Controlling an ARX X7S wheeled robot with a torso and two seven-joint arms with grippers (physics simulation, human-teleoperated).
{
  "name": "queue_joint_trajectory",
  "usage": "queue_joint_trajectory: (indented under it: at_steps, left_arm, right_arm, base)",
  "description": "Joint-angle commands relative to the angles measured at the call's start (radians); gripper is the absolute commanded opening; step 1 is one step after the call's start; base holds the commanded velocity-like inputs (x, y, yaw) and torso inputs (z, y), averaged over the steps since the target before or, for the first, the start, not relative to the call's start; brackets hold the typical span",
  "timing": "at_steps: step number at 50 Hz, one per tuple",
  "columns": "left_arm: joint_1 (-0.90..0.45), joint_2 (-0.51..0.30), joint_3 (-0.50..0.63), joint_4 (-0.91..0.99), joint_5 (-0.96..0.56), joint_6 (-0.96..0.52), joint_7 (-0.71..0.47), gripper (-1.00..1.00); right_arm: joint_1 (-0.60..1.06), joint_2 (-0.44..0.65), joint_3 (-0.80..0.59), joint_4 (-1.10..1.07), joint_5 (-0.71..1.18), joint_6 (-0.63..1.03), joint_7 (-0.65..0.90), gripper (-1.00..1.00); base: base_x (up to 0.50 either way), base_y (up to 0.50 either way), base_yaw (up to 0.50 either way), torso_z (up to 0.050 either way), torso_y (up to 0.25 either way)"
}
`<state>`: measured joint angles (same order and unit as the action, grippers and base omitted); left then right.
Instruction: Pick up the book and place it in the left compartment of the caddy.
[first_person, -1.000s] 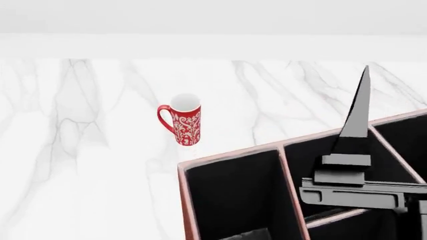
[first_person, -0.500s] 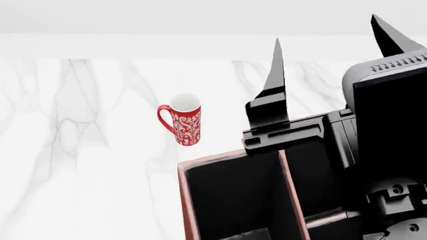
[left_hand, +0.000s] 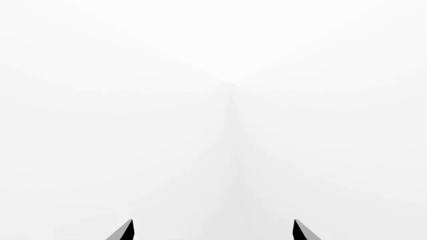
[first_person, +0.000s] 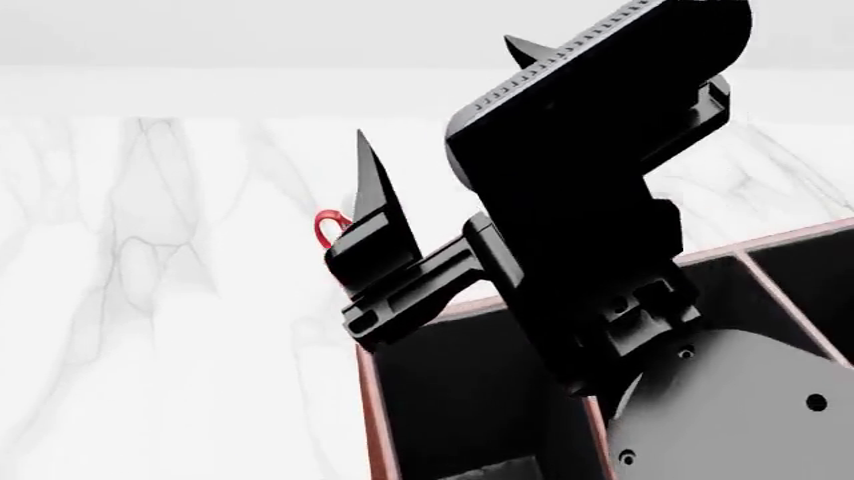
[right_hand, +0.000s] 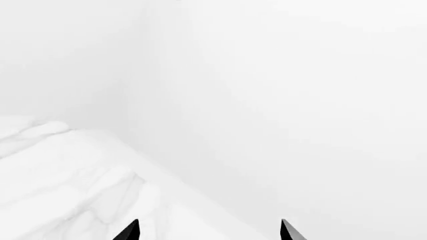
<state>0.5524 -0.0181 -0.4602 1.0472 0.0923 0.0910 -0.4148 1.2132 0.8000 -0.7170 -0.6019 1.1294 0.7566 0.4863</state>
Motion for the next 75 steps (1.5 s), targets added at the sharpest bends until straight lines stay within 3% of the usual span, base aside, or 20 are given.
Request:
queue_joint_trajectory:
  at_steps: [1,19,28,30,39,75]
  left_arm:
    - [-0.008,0.018,-0.01,0.0,0.016,0.035,0.031,1.0]
    - [-0.011,0.018,-0.007,0.0,0.019,0.033,0.033,1.0]
    - [0.021,0.017,-0.028,0.0,-0.005,0.056,0.022,1.0]
    - [-0.004,0.017,-0.014,0.0,0.001,-0.032,0.043,1.0]
    - [-0.004,0.017,0.0,0.0,0.004,0.022,0.074,1.0]
    - [-0.035,0.017,0.013,0.0,0.006,0.006,0.105,1.0]
  right_arm:
    - [0.077,-0.085,-0.029,0.137,-0.003,-0.022,-0.144,1.0]
    - [0.051,-0.153,-0.115,0.154,-0.033,-0.102,-0.426,1.0]
    - [0.026,-0.197,-0.138,0.173,-0.054,-0.125,-0.438,1.0]
    - [0.031,-0.202,-0.137,0.171,-0.049,-0.121,-0.433,1.0]
    - [0.018,-0.194,-0.144,0.154,-0.057,-0.13,-0.441,1.0]
    - [-0.034,-0.236,-0.218,0.168,-0.148,-0.164,-0.466,1.0]
  base:
    - [0.0,0.0,0.0,0.0,0.0]
    - [0.0,0.0,0.0,0.0,0.0]
    - [0.0,0.0,0.0,0.0,0.0]
    - [0.0,0.0,0.0,0.0,0.0]
    - [0.0,0.0,0.0,0.003,0.003]
    - [0.0,0.0,0.0,0.046,0.032]
